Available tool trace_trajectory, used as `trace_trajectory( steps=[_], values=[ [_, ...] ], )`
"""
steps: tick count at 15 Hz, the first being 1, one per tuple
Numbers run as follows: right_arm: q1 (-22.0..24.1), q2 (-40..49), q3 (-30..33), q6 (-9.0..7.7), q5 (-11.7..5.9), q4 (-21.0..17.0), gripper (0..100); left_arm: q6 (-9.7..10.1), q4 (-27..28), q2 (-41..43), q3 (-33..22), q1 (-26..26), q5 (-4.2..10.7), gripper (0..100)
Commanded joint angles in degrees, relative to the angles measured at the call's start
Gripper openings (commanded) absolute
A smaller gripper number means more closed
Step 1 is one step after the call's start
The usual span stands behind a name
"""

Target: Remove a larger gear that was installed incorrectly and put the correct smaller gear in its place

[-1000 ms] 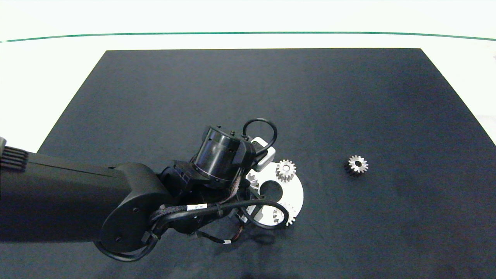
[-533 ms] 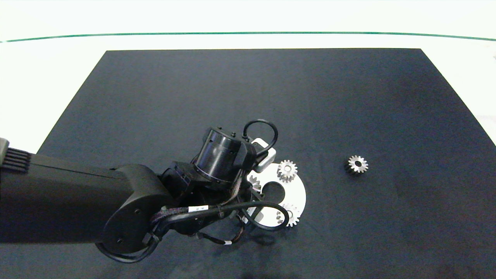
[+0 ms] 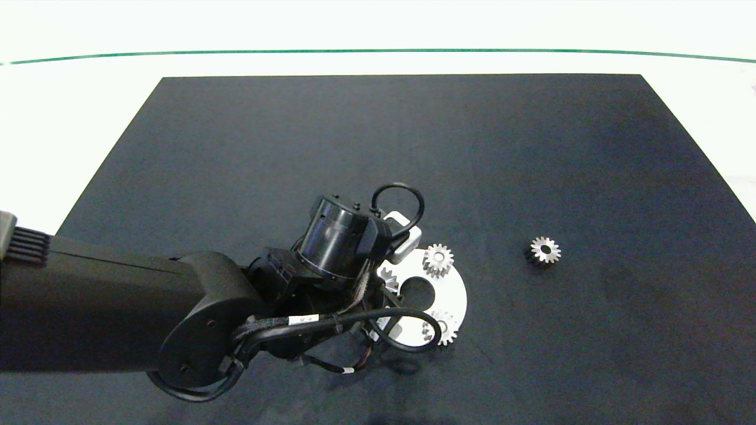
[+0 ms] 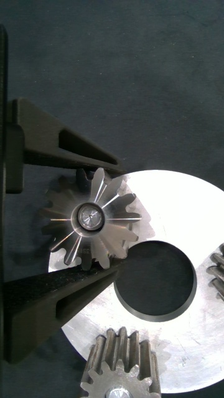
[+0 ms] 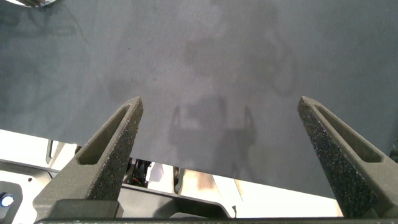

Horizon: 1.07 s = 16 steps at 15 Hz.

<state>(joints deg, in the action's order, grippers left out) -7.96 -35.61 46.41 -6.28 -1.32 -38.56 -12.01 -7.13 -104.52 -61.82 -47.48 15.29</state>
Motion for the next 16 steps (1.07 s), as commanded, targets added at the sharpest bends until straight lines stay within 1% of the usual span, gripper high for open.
trace_trajectory(
  steps=[1,13,14,16],
  values=[
    [0.05,-0.07,0.00,-0.05,0.00,-0.20,100,0.14,0.10,-0.24,-0.06,-0.07,0.09,25],
    [0.05,-0.07,0.00,-0.05,0.00,-0.29,100,0.05,1.33,-0.33,-0.94,-0.15,0.18,25],
    [0.05,-0.07,0.00,-0.05,0.00,-0.29,100,0.05,1.95,-0.24,-1.55,-0.15,0.18,25],
    [0.05,-0.07,0.08,-0.05,0.00,-0.29,100,0.23,5.64,0.02,-3.57,-0.15,0.18,25]
  ],
)
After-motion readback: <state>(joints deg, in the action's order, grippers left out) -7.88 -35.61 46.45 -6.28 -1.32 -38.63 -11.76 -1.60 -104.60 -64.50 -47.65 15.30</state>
